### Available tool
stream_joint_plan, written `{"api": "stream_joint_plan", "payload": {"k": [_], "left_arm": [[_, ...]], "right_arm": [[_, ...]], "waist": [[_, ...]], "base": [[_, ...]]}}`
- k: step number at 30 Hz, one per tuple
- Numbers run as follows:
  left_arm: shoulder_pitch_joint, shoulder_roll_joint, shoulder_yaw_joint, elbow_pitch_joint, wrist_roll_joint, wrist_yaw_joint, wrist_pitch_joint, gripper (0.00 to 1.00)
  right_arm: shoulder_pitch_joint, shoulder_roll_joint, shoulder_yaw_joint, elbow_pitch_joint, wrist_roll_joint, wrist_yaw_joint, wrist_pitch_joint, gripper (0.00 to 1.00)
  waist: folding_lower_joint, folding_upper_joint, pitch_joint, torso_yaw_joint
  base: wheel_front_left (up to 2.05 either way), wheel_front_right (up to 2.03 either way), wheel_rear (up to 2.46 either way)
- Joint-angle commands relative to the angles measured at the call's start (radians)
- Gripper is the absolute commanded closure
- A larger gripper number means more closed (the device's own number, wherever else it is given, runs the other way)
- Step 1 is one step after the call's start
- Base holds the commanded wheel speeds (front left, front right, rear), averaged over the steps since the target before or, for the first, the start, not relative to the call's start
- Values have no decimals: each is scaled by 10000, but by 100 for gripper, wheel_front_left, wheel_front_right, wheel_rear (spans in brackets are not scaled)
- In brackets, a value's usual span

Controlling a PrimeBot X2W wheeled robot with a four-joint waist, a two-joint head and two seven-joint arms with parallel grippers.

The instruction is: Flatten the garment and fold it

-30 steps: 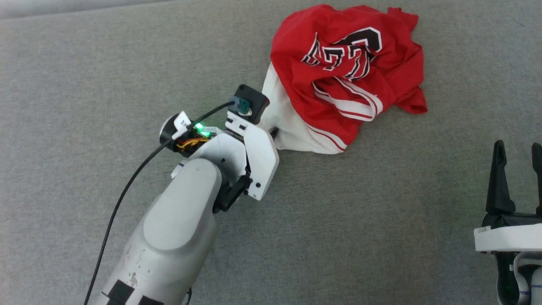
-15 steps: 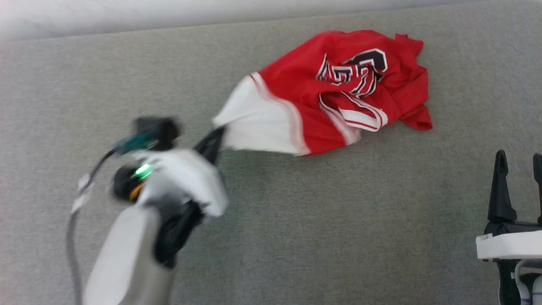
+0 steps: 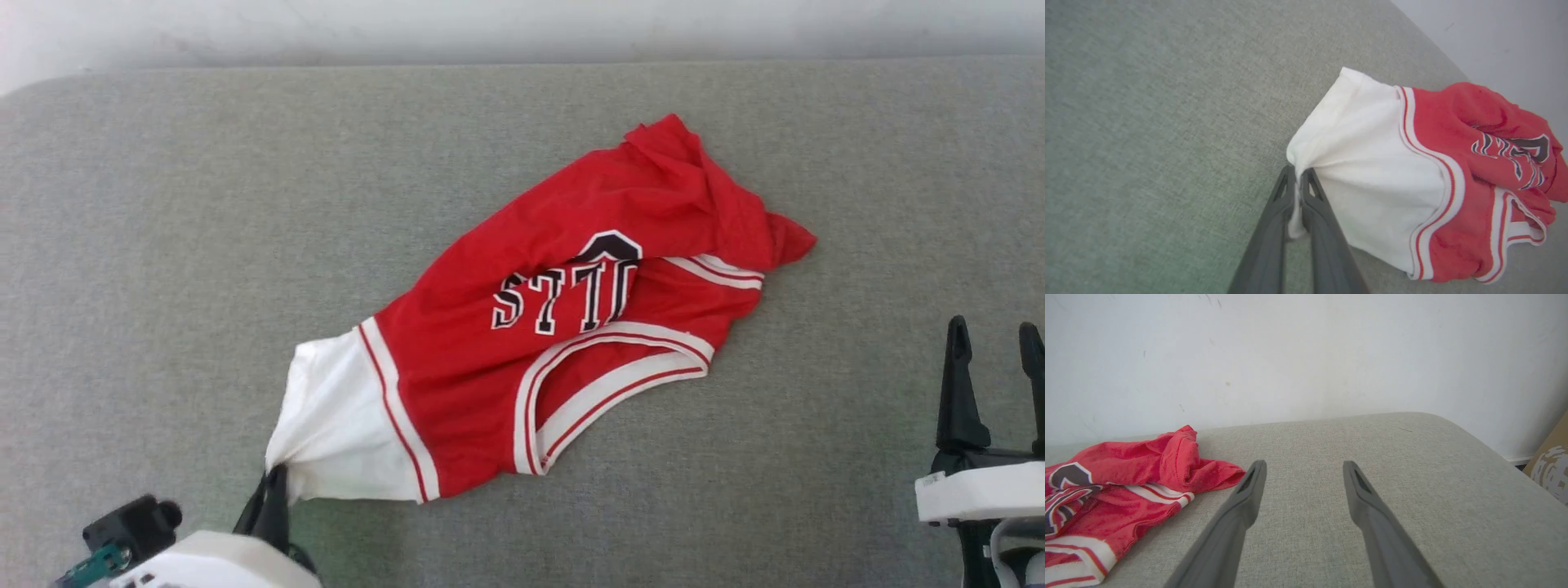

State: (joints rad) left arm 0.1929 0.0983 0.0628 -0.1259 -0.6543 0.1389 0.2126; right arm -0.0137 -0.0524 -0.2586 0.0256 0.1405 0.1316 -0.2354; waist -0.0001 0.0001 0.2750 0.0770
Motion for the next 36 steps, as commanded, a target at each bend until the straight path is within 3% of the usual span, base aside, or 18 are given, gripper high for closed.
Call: {"api": "stream_joint_plan", "payload": {"k": [1, 7, 10, 12, 16, 22, 29, 36], "left_arm": [[-329, -51, -117, -84, -62, -256, -277, 0], [-1718, -93, -392, -841, 454, -1581, -2742, 0], [-2106, 115, -465, -885, 1678, -1778, -4206, 0], [-2159, 305, -540, -799, 2858, -1612, -4586, 0], [-2001, 171, -724, -373, 4047, -1354, -4730, 0], [-1940, -230, -617, -241, 4150, -1485, -4740, 0], [-2236, -426, -575, -8, 4053, -1710, -4742, 0], [-2501, -475, -816, 259, 3711, -1693, -4742, 0]], "right_arm": [[50, 22, 6, -56, -74, -9, 52, 0], [-25, 22, 163, -82, -149, -9, 183, 0], [35, 22, 278, -45, -90, -9, 189, 0], [108, 22, 306, -8, -28, -9, 180, 0], [245, 22, 352, 23, 40, -9, 155, 0], [125, 22, 934, -441, -315, -9, 707, 0], [-501, 22, 2255, -929, -603, -9, 3179, 0], [-1350, 4, 2478, -331, -572, -9, 5470, 0]], "waist": [[1, -1, -79, 139], [1, -1, -284, 124], [1, -1, -408, -54], [1, -1, -480, -195], [1, -1, -540, -376], [1, -1, -311, -241], [1, -1, 95, 348], [1, -1, 478, 1053]], "base": [[0, 0, 0], [0, 0, 0], [0, 0, 0], [0, 0, 0], [0, 0, 0], [0, 0, 0], [0, 0, 0], [0, 0, 0]]}}
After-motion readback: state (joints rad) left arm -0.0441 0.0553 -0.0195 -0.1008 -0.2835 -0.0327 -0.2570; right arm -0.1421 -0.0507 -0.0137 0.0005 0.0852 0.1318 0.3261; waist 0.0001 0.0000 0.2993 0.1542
